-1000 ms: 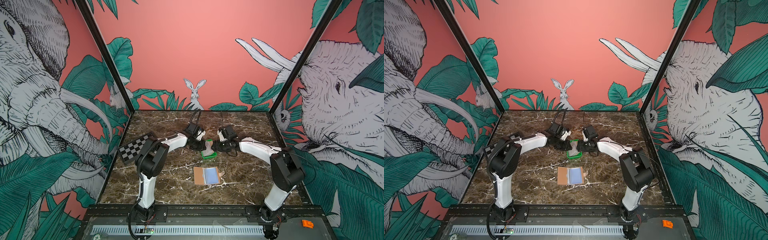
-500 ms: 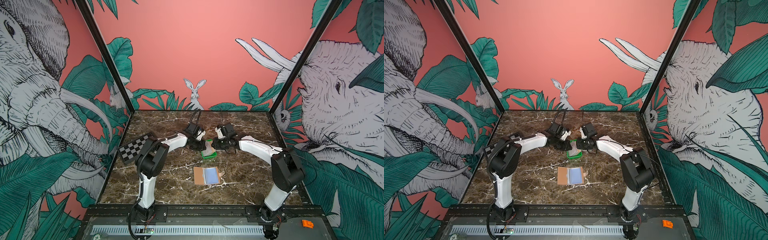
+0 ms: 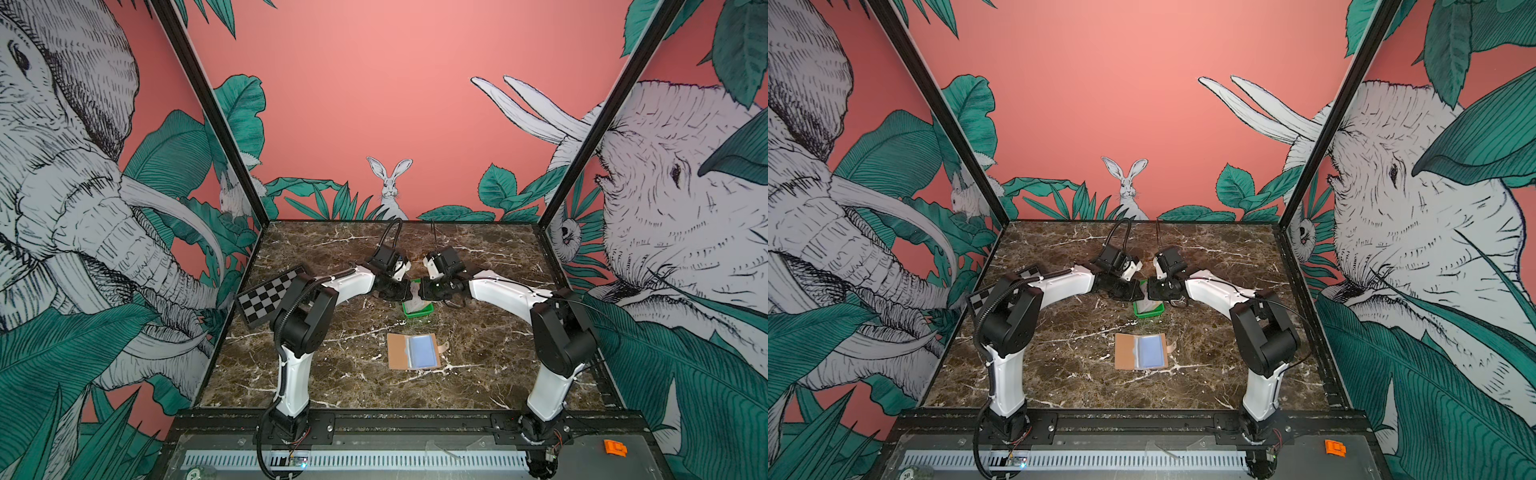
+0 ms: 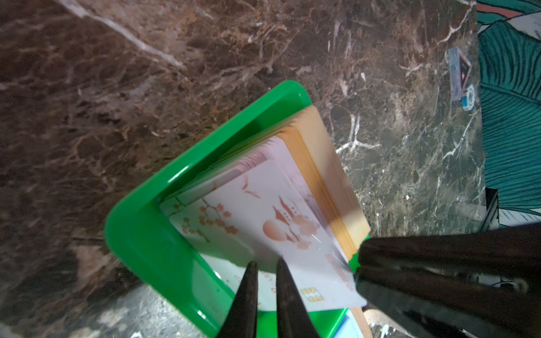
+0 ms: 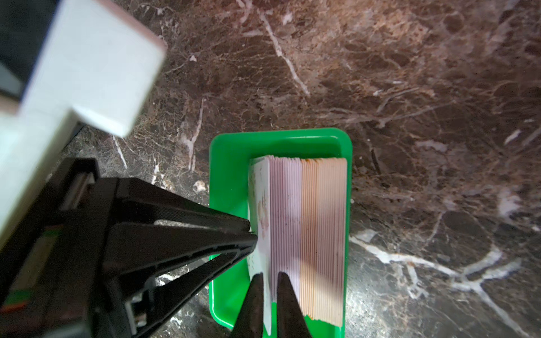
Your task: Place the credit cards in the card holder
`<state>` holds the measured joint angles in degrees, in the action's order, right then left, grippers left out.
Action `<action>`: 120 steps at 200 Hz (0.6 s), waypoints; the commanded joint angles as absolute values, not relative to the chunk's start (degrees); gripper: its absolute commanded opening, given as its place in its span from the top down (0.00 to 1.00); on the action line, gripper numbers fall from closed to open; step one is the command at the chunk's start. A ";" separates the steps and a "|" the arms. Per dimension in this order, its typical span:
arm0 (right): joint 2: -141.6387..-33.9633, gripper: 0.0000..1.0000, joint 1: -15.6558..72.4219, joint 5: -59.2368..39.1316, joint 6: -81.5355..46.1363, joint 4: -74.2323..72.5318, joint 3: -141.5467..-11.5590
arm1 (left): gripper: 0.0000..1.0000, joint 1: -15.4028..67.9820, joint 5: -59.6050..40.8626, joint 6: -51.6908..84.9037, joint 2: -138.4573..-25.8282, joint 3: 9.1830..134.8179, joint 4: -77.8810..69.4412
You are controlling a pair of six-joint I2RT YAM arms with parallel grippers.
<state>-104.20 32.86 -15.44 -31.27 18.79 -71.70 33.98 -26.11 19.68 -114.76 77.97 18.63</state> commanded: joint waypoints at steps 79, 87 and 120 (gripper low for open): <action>-105.82 0.90 34.17 -14.18 -30.06 20.13 -74.00 | 0.84 34.21 -24.87 18.97 -115.93 78.77 21.47; -105.91 0.91 34.19 -14.11 -29.99 20.24 -73.94 | 0.84 34.27 -24.87 18.97 -115.93 78.79 21.49; -106.02 0.90 34.38 -13.15 -29.65 20.91 -74.23 | 0.84 34.28 -24.87 18.98 -115.93 78.77 21.49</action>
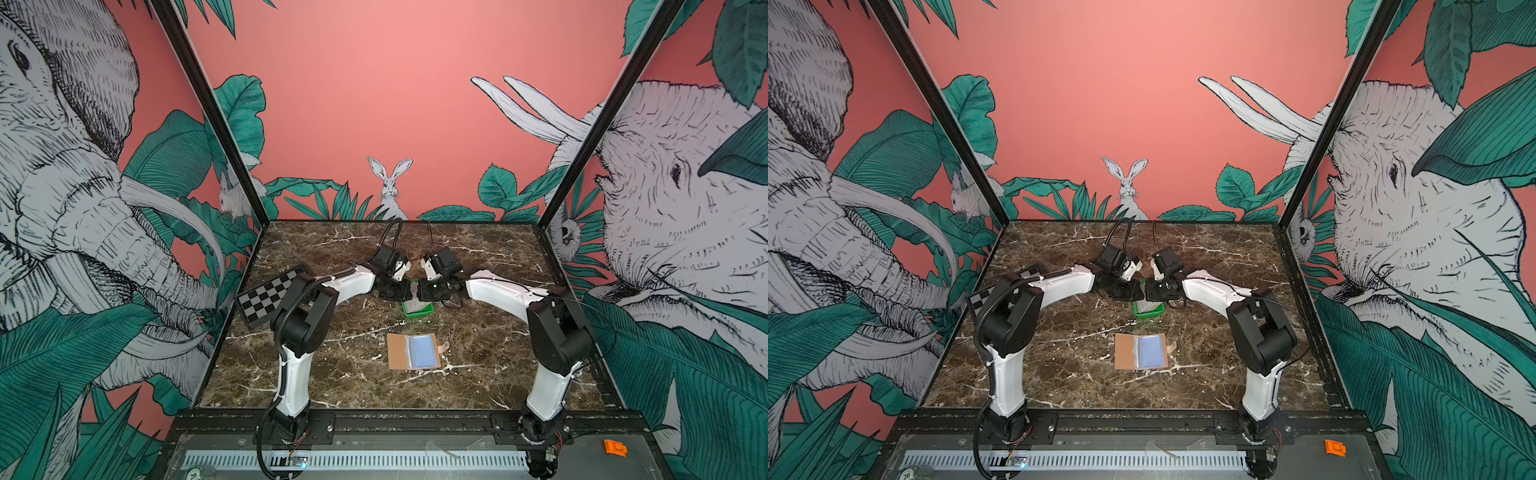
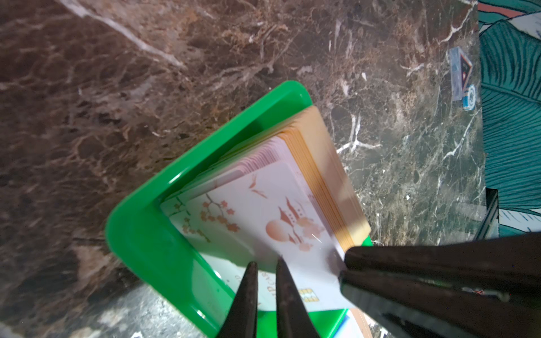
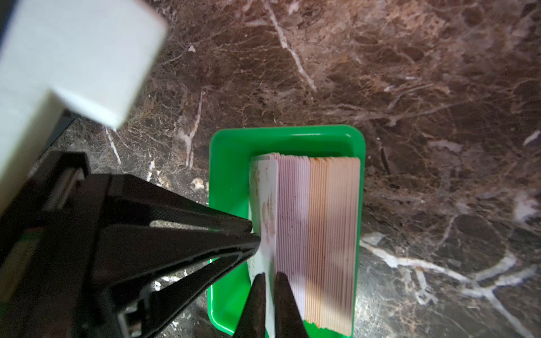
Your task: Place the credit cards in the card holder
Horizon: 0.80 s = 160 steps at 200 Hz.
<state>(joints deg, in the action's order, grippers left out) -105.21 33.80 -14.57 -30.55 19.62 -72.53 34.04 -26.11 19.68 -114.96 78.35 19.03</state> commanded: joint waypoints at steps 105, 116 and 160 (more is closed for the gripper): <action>-105.19 0.97 34.97 -11.33 -29.10 22.22 -74.19 | 0.84 34.29 -23.84 18.39 -114.29 78.95 21.93; -104.87 0.97 35.06 -11.20 -29.09 22.35 -74.14 | 0.83 34.24 -23.65 18.37 -114.02 78.97 21.97; -103.07 0.80 35.42 -10.22 -29.10 22.68 -73.07 | 0.81 34.28 -22.79 18.02 -112.25 79.06 22.24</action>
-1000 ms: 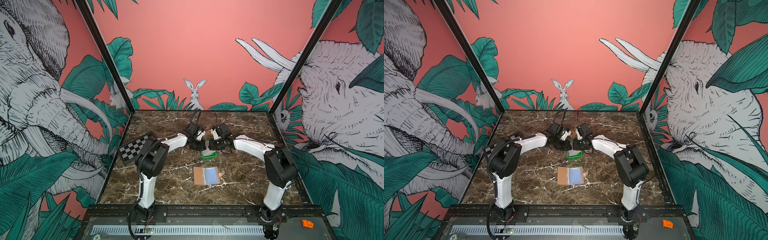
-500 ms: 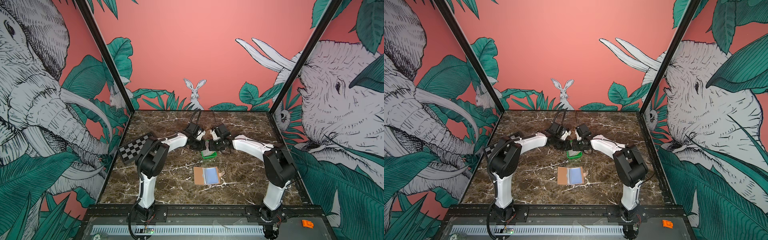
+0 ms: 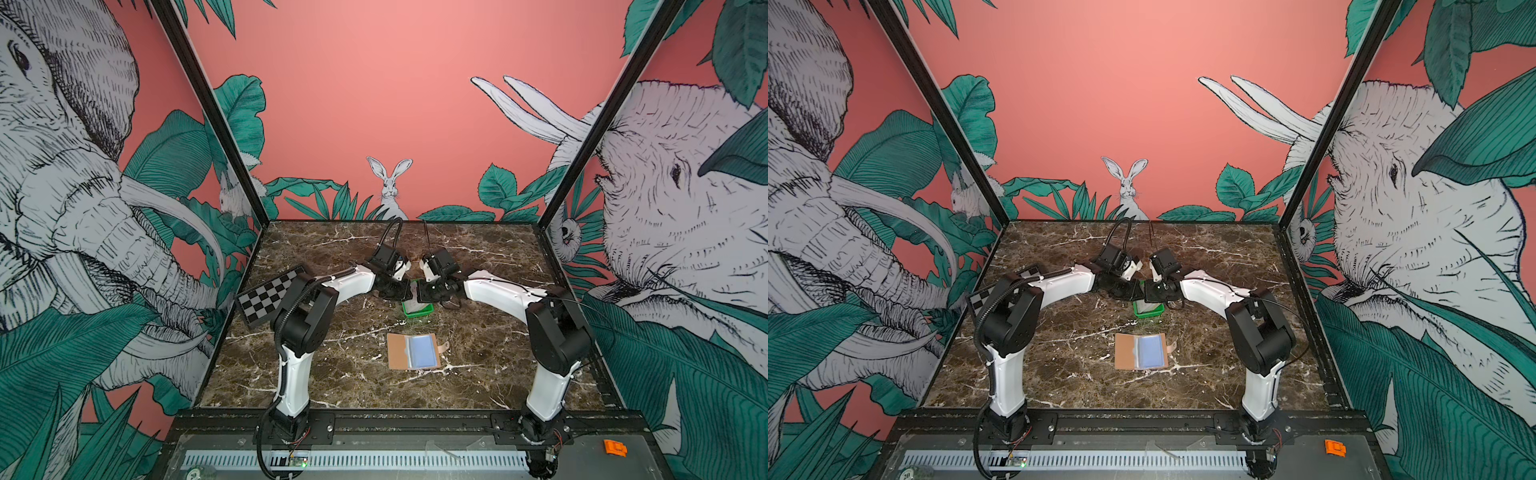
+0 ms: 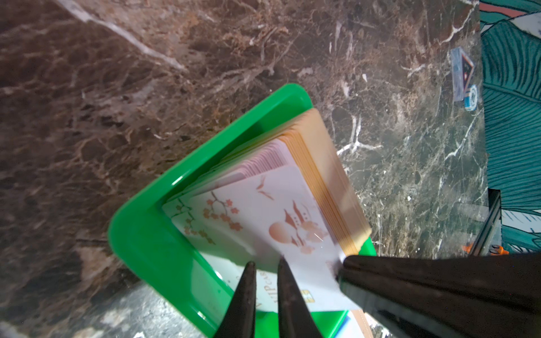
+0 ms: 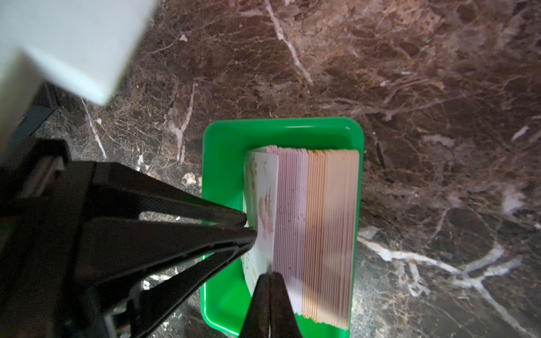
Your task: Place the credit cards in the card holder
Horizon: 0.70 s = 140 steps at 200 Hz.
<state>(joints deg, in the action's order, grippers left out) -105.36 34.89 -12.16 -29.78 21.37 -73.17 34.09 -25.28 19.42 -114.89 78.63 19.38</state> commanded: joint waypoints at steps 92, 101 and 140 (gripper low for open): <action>-101.99 0.44 33.64 -8.38 -29.67 22.37 -71.85 | 0.82 34.26 -20.96 17.84 -109.78 78.18 21.62; -102.41 0.40 33.42 -9.26 -29.71 21.90 -71.71 | 0.83 34.27 -20.83 17.78 -109.90 78.13 21.77; -104.53 0.26 33.34 -11.44 -29.95 21.11 -71.94 | 0.84 34.26 -20.57 17.77 -110.99 78.50 22.32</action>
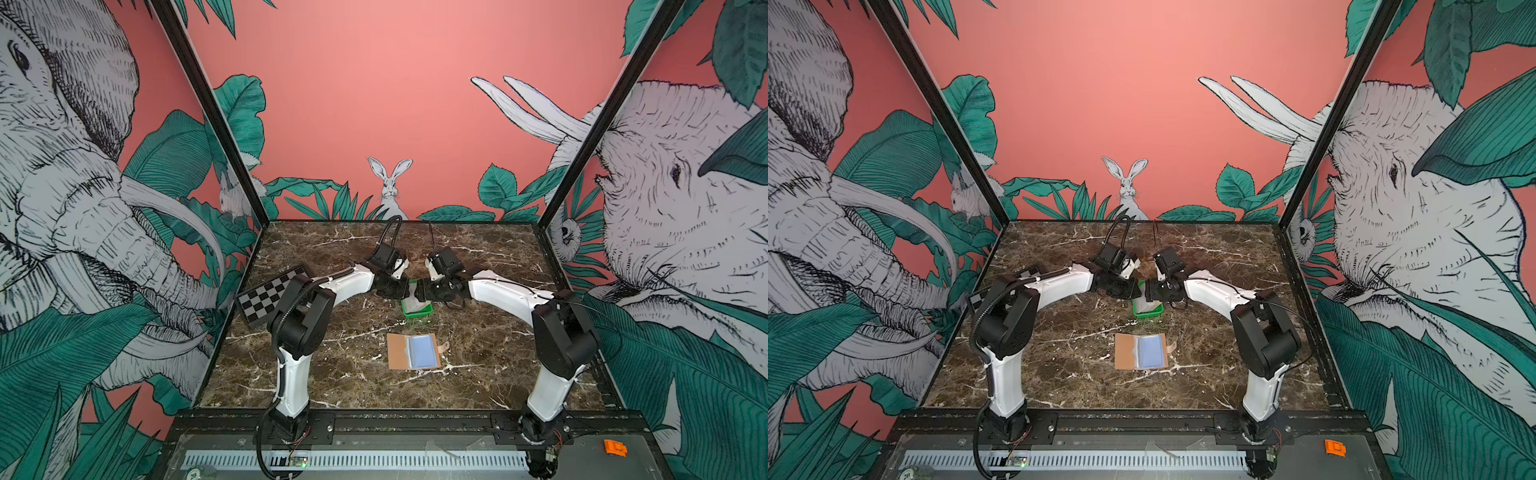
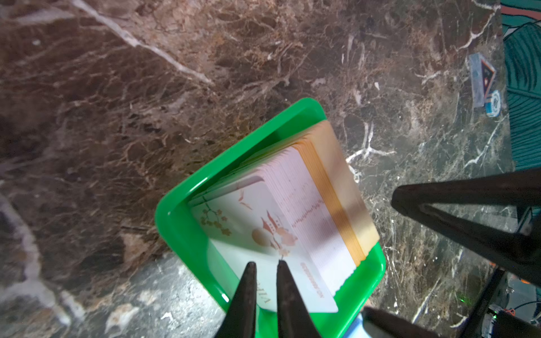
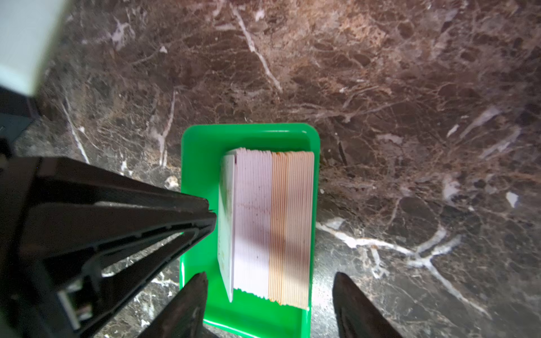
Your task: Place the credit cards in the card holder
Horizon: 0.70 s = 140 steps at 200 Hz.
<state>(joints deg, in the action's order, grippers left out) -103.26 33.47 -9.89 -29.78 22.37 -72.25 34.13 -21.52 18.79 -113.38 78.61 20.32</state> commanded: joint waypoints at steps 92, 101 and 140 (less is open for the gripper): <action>-108.43 0.25 33.31 -11.35 -29.49 21.39 -72.64 | 0.88 34.27 -20.25 18.11 -112.02 78.62 22.83; -108.61 0.25 33.31 -11.05 -29.60 21.45 -72.77 | 0.88 34.28 -20.13 18.11 -112.23 78.66 23.02; -109.27 0.26 32.81 -9.47 -29.80 21.69 -73.71 | 0.91 34.26 -19.51 17.93 -113.11 79.10 24.16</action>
